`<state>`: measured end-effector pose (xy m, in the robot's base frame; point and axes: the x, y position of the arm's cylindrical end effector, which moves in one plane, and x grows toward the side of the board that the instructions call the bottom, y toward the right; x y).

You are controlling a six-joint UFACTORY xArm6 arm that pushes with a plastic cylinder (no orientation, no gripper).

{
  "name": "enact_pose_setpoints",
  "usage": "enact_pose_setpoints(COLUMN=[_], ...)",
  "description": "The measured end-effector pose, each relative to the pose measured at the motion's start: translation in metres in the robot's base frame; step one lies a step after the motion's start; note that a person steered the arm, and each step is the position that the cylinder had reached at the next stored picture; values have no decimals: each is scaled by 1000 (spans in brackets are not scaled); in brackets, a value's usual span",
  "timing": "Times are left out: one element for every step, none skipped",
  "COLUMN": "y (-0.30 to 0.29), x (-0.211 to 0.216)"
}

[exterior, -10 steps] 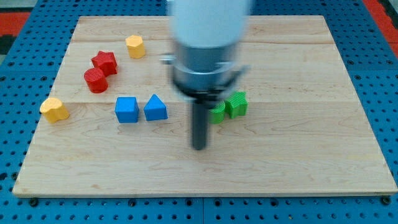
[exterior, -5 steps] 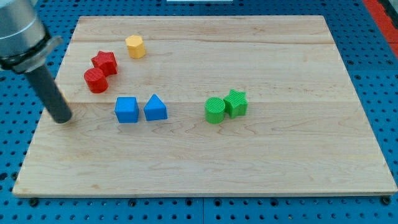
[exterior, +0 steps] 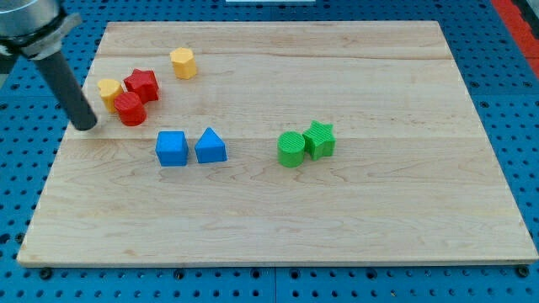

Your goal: Move the yellow heart above the yellow hexagon

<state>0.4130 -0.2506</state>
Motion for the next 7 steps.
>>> enact_pose_setpoints(y=[29, -2, -36, -15, 29, 61, 40], x=[-14, -36, -67, -101, -138, -170, -206])
